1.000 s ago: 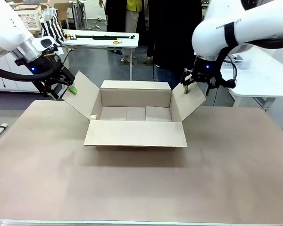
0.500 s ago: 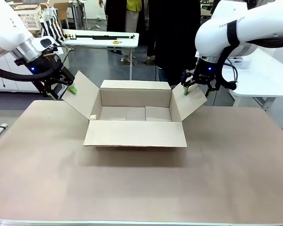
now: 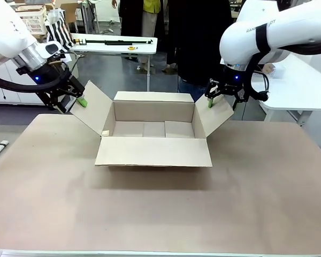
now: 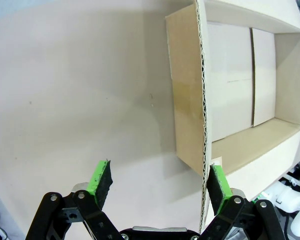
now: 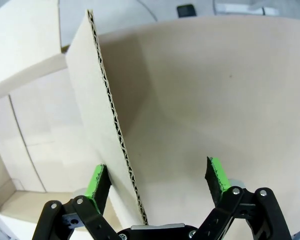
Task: Pack the gift set into the box.
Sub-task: Lift both hands away from the flaps of the Package Box.
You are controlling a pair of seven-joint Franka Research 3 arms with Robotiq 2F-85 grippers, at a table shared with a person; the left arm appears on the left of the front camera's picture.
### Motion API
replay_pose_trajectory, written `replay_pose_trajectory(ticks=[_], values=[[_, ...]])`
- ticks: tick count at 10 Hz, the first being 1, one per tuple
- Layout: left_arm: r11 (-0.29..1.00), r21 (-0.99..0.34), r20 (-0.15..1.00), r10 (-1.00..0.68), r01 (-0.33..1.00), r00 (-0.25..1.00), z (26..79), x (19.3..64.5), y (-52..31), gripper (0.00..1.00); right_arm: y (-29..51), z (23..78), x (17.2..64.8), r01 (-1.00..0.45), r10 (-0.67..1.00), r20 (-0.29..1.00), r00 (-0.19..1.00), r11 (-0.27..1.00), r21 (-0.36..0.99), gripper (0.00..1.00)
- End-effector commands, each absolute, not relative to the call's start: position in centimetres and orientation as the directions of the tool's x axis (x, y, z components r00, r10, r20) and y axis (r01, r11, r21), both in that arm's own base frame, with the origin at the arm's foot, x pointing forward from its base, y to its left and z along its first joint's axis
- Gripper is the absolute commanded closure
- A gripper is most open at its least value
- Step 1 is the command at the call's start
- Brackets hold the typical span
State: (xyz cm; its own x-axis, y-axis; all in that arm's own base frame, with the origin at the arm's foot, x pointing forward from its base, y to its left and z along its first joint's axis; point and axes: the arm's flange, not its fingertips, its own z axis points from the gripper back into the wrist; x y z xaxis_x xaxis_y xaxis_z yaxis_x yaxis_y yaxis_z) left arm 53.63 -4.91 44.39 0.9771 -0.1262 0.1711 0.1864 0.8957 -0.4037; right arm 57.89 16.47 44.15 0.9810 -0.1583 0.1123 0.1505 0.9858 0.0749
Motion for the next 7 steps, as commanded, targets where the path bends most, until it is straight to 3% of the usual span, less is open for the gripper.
replay_pose_trajectory(ticks=[1,7], values=[[0.906,-0.386,0.167,-0.118,0.175,0.979,44.58,53.46,-4.99,0.0,16.53,44.42,57.95,0.176,-0.181,0.117,0.976,0.983,0.056,0.0],[0.906,-0.386,0.167,-0.118,0.175,0.979,44.58,53.46,-4.99,0.0,16.53,44.42,57.95,0.176,-0.181,0.117,0.976,0.983,0.056,0.0]])
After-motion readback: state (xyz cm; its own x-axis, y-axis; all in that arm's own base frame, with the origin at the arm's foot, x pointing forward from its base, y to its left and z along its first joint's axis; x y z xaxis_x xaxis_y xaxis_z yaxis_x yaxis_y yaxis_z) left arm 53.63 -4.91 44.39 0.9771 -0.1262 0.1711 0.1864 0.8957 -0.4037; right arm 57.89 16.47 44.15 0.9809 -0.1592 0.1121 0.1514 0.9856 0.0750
